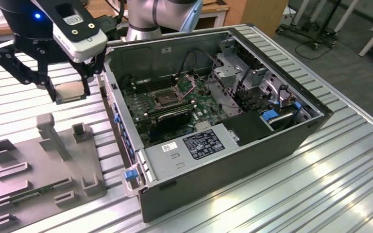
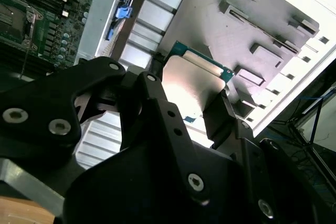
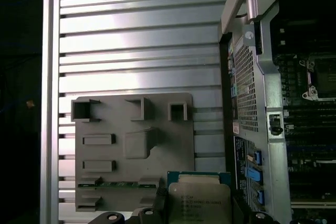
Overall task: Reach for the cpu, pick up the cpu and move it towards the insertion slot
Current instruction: 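Pick up the cpu and move it towards the insertion slot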
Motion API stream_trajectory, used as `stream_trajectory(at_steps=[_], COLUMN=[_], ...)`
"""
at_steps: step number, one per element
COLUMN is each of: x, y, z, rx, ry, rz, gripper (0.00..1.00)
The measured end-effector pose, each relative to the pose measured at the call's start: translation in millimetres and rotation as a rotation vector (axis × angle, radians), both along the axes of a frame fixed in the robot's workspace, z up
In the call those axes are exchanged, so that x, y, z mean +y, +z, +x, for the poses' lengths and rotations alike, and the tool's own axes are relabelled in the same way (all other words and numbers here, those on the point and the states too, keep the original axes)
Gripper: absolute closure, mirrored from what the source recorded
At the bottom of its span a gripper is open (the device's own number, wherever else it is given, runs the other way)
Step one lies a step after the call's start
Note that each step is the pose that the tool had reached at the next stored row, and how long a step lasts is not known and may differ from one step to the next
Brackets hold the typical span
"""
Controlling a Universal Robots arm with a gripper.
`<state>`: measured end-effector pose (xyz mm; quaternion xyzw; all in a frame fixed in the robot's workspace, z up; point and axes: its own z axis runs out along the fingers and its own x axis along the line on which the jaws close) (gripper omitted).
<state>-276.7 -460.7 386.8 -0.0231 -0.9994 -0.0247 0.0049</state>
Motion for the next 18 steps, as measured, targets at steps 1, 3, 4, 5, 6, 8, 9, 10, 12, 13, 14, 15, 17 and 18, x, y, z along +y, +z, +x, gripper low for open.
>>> stream_trajectory(at_steps=[1,3,4,5,6,8,9,10,12,13,14,15,17,18], x=[0.0,0.0,0.0,0.0,0.0,0.0,0.0,0.0,0.0,0.0,0.0,0.0,0.0,0.0], y=[0.0,-0.1,-0.1,-0.2,-0.1,-0.2,-0.2,-0.2,-0.3,-0.3,-0.4,-0.4,-0.4,-0.5], z=[2.2,6.1,8.0,9.8,11.7,14.9,16.7,18.5,22.4,24.5,26.8,29.0,33.5,35.7], rx=[0.0000,0.0000,0.0001,-0.0001,0.0000,0.0000,0.0000,0.0000,0.0000,0.0000,0.0000,0.0001,0.0001,0.0000], ry=[0.000,0.000,0.000,0.000,0.000,0.000,0.000,0.000,0.000,0.000,0.000,0.000,0.000,0.000], rz=[0.0000,0.0000,0.0000,0.0001,0.0000,0.0002,0.0002,0.0002,0.0004,0.0006,0.0006,0.0007,0.0009,0.0010], gripper=[0.45,0.45,0.45,0.45,0.45,0.45,0.45,0.45,0.45,0.45,0.45,0.45,0.45,0.45])
